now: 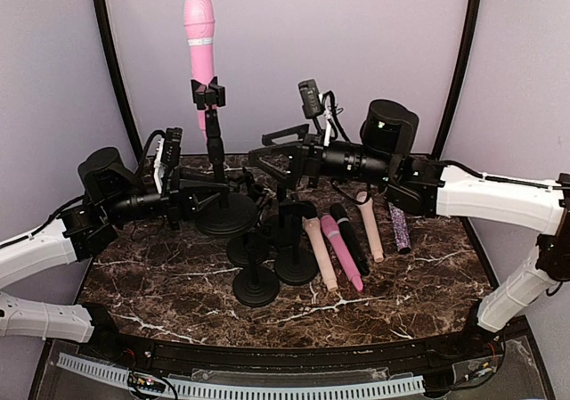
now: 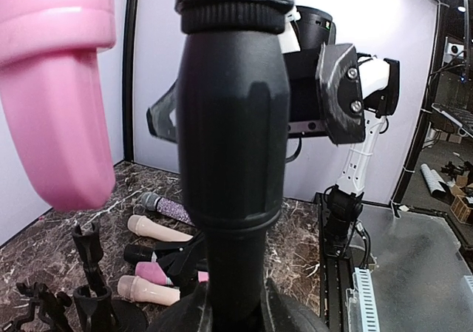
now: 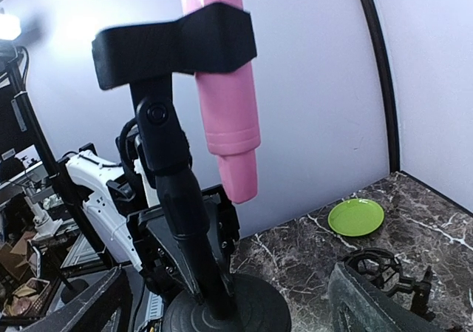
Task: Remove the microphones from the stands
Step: Unscrew the knob on the stand of the microphone stand, then place the microphone stand with the microphone at the center of the board.
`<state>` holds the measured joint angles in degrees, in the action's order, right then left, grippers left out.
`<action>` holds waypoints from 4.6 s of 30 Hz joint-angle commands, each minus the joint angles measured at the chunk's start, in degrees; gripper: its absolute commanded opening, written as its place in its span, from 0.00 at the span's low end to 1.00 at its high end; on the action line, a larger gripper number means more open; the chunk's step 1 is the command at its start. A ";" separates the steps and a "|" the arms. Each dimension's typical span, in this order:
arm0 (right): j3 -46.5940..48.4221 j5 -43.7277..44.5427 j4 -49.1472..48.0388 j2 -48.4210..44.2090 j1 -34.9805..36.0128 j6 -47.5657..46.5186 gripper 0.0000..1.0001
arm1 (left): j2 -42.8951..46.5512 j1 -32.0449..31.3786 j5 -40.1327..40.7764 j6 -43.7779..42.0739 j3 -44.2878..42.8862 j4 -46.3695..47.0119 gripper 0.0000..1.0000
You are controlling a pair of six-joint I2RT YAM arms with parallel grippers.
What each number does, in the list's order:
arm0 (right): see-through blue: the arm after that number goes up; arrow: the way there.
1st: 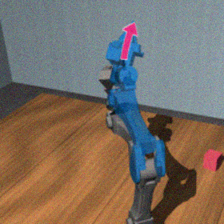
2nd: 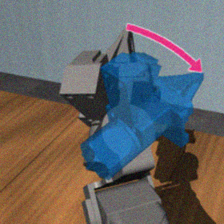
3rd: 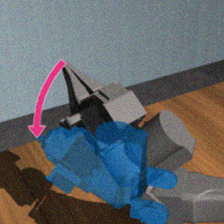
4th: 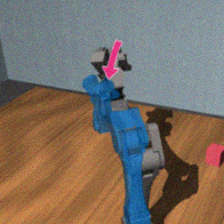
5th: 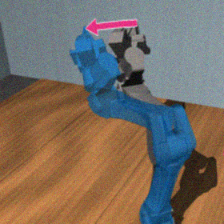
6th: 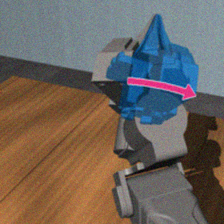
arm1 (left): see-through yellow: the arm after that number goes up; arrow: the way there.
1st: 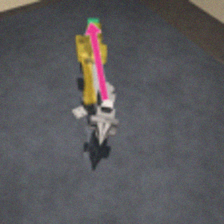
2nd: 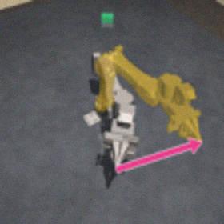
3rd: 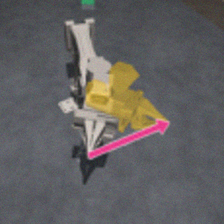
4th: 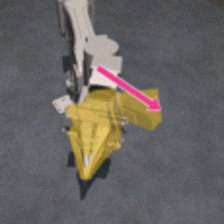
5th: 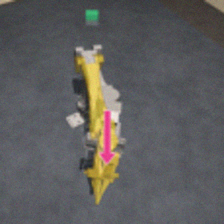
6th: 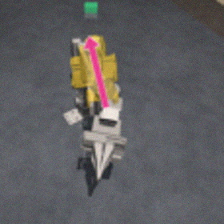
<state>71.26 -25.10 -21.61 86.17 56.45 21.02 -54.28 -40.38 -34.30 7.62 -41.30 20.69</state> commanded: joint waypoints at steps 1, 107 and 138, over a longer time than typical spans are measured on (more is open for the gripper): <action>1.09 5.28 0.15 -3.23 -1.13 -2.18 0.96 | 1.00 -0.18 -4.97 -2.20 -2.58 3.90 0.00; 19.23 15.53 -2.14 27.03 7.18 -12.60 0.10 | -23.48 -6.62 49.37 -9.04 34.99 43.08 0.03; 14.29 17.45 -0.01 22.88 5.81 -14.86 0.10 | 19.43 -6.25 41.41 4.44 32.05 -5.37 0.90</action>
<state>86.78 -8.10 -21.02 111.61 62.83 6.57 -39.59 -47.05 10.22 9.50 -5.26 27.29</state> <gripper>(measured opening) 0.371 0.889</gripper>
